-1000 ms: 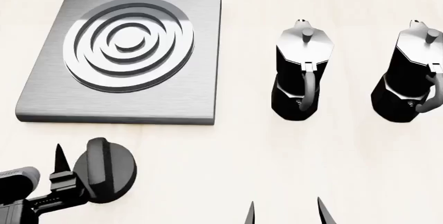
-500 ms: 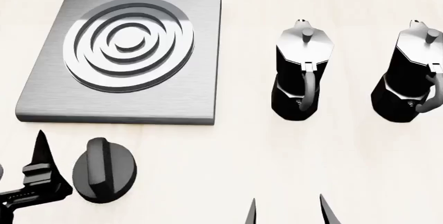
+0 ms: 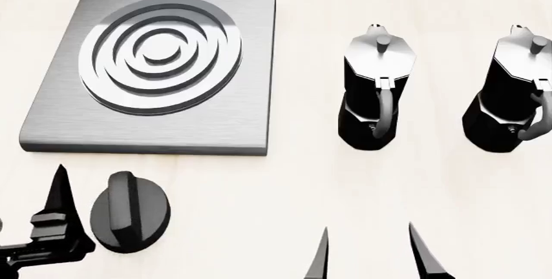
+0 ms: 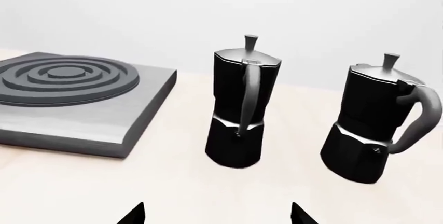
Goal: Turn off the stove.
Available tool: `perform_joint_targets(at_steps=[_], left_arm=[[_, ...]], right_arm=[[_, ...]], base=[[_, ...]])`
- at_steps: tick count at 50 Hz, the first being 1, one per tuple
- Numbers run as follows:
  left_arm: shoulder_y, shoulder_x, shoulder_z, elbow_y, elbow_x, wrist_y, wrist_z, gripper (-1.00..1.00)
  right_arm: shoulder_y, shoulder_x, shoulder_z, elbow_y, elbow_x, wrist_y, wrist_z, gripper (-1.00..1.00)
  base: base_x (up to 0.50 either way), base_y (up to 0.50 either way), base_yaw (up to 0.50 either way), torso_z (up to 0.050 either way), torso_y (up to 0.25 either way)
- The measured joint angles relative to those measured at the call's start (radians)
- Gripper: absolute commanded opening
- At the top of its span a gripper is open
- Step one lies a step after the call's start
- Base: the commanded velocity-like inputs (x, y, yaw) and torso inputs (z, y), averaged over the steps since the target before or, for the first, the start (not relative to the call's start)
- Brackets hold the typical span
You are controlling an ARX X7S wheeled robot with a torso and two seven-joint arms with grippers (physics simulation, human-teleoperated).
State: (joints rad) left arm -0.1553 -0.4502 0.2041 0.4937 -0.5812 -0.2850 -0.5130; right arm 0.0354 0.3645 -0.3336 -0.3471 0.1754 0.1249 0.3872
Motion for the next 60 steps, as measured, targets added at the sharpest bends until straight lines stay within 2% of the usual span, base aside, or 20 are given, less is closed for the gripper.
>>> perform_joint_targets(at_steps=[22, 60], left_arm=[[-0.007, -0.007, 0.026, -0.002, 0.008, 0.022, 0.037, 1.0], [-0.04, -0.02, 0.025, 0.052, -0.015, 0.004, 0.021, 1.0]], right_arm=[[0.06, 0.012, 0.005, -0.021, 0.01, 0.055, -0.001, 1.0], [0.152, 0.042, 0.004, -0.095, 0.013, 0.15, -0.002, 1.0]], base=[[0.0, 0.0, 0.0, 0.0, 0.0], [0.0, 0.0, 0.0, 0.0, 0.0]])
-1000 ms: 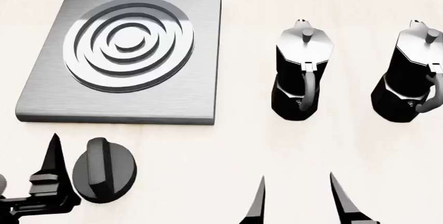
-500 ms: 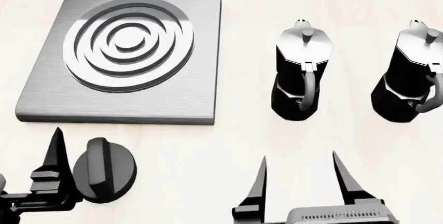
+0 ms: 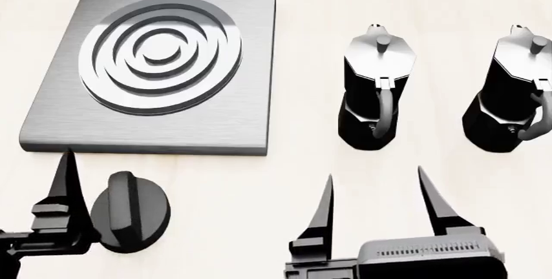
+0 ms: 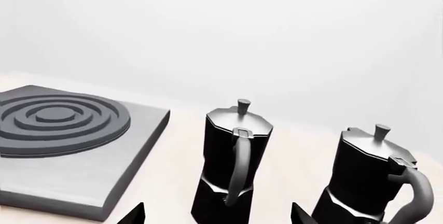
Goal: Turn off the stove.
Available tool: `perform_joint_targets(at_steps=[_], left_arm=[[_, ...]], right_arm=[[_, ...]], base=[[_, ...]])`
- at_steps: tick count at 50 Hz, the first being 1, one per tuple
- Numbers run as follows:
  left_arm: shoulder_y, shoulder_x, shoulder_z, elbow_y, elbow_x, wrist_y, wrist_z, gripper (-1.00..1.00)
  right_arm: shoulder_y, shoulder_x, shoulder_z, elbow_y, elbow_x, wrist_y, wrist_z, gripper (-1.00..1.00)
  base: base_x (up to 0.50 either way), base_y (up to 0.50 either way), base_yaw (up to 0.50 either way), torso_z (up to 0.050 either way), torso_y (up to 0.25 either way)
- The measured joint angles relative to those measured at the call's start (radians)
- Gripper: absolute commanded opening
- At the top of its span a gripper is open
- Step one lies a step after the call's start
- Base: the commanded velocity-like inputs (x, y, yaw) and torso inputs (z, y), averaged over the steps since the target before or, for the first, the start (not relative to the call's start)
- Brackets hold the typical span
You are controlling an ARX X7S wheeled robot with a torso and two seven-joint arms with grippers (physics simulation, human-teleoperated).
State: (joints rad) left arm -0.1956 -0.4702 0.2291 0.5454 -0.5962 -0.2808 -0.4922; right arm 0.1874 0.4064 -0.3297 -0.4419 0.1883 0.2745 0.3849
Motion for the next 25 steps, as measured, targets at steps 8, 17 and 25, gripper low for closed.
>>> perform_joint_targets(at_steps=[8, 17, 25], left_arm=[[-0.016, 0.0, -0.006, 0.016, -0.017, -0.015, -0.013, 1.0], [-0.034, -0.001, -0.011, 0.035, -0.036, -0.031, -0.027, 1.0], [-0.05, -0.001, -0.017, 0.051, -0.053, -0.044, -0.04, 1.0]], right_arm=[[0.016, 0.006, 0.0, -0.015, 0.002, 0.017, -0.001, 1.0], [0.037, 0.012, -0.001, -0.033, 0.003, 0.04, -0.002, 1.0], [0.052, 0.018, -0.001, -0.049, 0.005, 0.059, -0.002, 1.0]], base=[[0.0, 0.0, 0.0, 0.0, 0.0], [0.0, 0.0, 0.0, 0.0, 0.0], [0.0, 0.0, 0.0, 0.0, 0.0]])
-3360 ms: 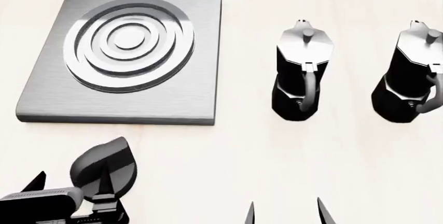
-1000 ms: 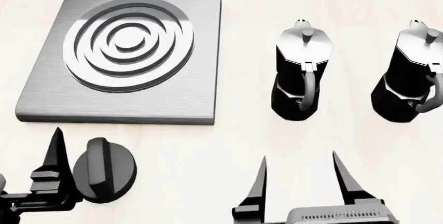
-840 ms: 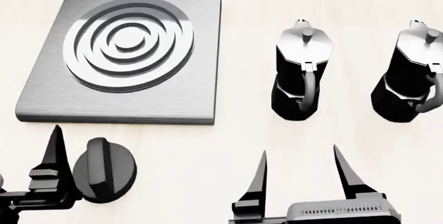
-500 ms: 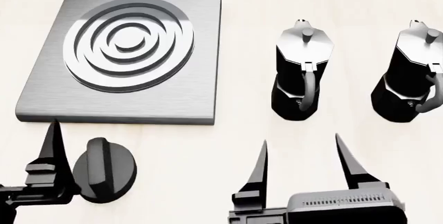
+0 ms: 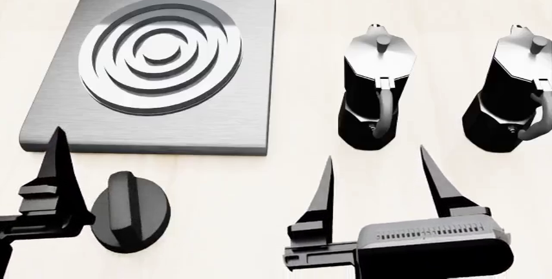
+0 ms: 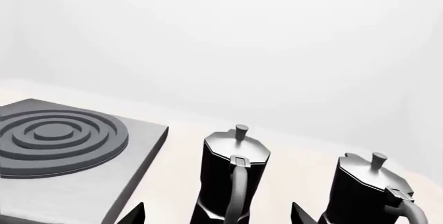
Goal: Turn off the stove.
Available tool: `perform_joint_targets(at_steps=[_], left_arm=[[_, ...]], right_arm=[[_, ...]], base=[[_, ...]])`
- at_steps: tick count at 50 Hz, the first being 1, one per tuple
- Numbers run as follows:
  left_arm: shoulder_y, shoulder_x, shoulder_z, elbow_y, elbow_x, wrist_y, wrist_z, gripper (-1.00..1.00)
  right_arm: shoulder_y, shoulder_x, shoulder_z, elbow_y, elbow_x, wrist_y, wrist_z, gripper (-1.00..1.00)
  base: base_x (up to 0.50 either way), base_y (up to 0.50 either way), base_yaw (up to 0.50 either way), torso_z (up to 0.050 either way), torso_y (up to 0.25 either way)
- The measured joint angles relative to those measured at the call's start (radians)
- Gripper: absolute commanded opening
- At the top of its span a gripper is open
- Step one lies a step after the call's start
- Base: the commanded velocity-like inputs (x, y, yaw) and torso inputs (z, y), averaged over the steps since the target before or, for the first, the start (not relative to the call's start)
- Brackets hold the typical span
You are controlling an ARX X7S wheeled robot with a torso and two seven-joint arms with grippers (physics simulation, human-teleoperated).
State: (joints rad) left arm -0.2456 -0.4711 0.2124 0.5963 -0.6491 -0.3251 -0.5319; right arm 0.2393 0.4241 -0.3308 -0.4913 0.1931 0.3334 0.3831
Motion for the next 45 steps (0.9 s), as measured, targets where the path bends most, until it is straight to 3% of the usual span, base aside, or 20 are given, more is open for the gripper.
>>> perform_joint_targets(at_steps=[45], left_arm=[[-0.06, -0.009, -0.012, 0.058, -0.057, -0.042, -0.043, 1.0]], right_arm=[[0.085, 0.018, -0.012, -0.063, 0.006, 0.086, -0.004, 1.0]], base=[[0.0, 0.0, 0.0, 0.0, 0.0]])
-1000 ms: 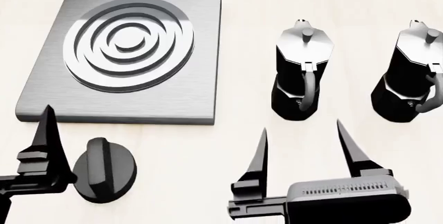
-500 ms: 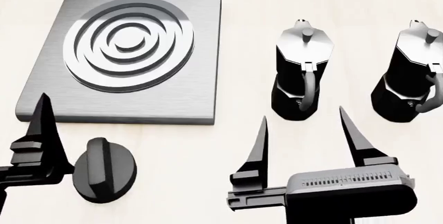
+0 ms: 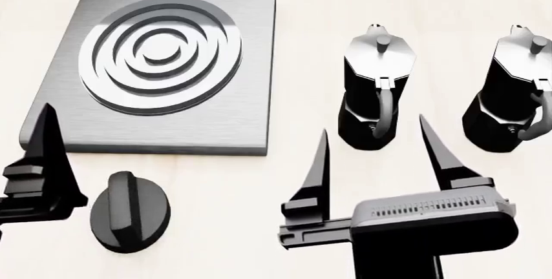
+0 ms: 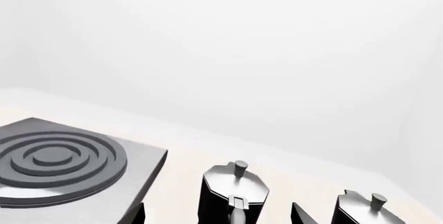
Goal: Turn off the stove.
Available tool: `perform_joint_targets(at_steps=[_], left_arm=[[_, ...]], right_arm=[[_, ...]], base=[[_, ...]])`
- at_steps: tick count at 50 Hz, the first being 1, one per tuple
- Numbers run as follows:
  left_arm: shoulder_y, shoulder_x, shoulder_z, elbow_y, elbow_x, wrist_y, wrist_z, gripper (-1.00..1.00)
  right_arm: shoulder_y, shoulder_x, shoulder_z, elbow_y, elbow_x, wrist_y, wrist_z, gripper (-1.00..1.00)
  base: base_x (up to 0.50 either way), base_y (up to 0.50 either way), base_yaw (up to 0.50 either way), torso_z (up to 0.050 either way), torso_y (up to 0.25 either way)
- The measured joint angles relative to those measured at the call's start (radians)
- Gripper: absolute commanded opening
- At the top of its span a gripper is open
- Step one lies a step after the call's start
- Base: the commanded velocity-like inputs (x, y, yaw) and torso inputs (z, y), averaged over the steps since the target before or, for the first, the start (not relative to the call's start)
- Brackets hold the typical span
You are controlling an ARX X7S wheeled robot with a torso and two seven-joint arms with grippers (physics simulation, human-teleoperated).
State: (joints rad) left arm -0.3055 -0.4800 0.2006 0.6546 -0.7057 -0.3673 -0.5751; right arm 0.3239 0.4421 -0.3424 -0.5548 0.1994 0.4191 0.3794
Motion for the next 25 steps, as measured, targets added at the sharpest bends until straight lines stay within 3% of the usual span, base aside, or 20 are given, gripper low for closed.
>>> perform_joint_targets(at_steps=[25], left_arm=[[-0.033, -0.009, -0.001, 0.035, -0.02, -0.018, -0.02, 1.0]], right_arm=[[0.04, 0.008, -0.007, -0.035, 0.005, 0.048, 0.0, 1.0]], base=[[0.0, 0.0, 0.0, 0.0, 0.0]])
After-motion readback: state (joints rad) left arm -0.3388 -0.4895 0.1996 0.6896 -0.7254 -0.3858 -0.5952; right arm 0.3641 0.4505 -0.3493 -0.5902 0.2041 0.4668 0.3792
